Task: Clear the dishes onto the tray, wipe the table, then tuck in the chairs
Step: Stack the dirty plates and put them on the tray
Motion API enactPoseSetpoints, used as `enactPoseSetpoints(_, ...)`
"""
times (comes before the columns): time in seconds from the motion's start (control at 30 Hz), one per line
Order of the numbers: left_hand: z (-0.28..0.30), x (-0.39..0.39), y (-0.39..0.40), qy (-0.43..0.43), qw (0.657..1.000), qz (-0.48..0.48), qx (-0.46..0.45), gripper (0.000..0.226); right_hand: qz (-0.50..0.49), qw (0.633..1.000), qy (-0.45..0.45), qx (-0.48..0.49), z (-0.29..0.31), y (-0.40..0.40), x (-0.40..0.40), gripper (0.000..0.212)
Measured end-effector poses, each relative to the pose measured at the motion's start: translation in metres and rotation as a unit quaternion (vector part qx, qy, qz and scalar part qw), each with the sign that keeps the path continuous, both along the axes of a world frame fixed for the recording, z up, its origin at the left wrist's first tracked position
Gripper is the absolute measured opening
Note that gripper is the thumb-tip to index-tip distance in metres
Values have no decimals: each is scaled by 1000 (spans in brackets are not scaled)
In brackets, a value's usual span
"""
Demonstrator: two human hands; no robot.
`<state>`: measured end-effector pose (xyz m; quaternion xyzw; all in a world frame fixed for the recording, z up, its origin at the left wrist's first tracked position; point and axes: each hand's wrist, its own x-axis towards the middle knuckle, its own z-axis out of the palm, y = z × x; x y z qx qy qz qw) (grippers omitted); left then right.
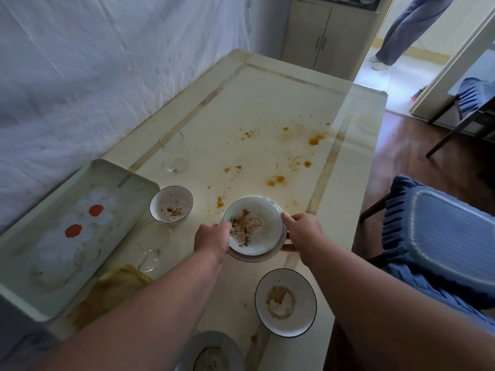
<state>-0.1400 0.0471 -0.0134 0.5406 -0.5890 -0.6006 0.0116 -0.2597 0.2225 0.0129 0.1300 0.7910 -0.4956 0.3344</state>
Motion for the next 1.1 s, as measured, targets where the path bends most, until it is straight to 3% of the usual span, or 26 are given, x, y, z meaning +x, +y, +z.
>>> enactPoseSetpoints(0.3,130,6,8,78,996,51,-4,17,32,996,71,-52,111,-4,-2,31)
enactPoseSetpoints(0.6,235,66,-66,124,986,101,-40,40,65,984,90,-141,203,-85,42,24)
enactPoseSetpoints(0.77,236,107,-129,112,985,126,-42,11,91,982,49,-160,203,-157,75,23)
enactPoseSetpoints(1.1,152,190,-286,75,976,204,-25,39,159,983,-10,-91,128,-337,135,18)
